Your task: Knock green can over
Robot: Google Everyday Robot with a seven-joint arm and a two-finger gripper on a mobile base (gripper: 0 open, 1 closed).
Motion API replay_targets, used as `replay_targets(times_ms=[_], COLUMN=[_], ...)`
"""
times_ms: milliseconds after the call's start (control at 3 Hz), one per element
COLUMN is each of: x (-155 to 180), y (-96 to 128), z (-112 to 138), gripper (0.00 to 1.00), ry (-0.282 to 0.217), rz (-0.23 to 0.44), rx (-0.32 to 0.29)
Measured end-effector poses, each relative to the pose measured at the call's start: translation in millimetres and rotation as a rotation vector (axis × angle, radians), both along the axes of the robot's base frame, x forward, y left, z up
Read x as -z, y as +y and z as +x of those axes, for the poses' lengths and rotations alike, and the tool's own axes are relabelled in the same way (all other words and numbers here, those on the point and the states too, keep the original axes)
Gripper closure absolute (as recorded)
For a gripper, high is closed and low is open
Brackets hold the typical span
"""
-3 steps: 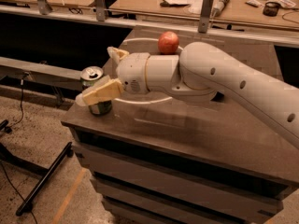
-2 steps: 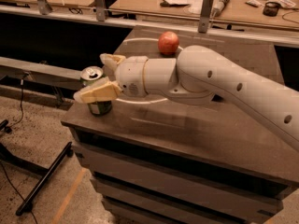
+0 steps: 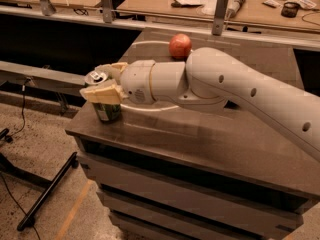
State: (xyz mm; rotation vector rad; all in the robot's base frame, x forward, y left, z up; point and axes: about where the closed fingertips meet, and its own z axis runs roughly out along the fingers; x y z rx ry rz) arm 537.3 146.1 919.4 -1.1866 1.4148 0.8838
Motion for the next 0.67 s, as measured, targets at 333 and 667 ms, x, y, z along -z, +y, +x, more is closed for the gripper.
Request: replay_targets(times_ms=[333,667], x=[-10.7,-23.3], y=[-4.8,-9.0], z=[3.7,7.1], gripper=[0.97,1.00], ry=[-0.015,-0.026], rz=[-0.033,-0.097], rx=[0.008,0.008])
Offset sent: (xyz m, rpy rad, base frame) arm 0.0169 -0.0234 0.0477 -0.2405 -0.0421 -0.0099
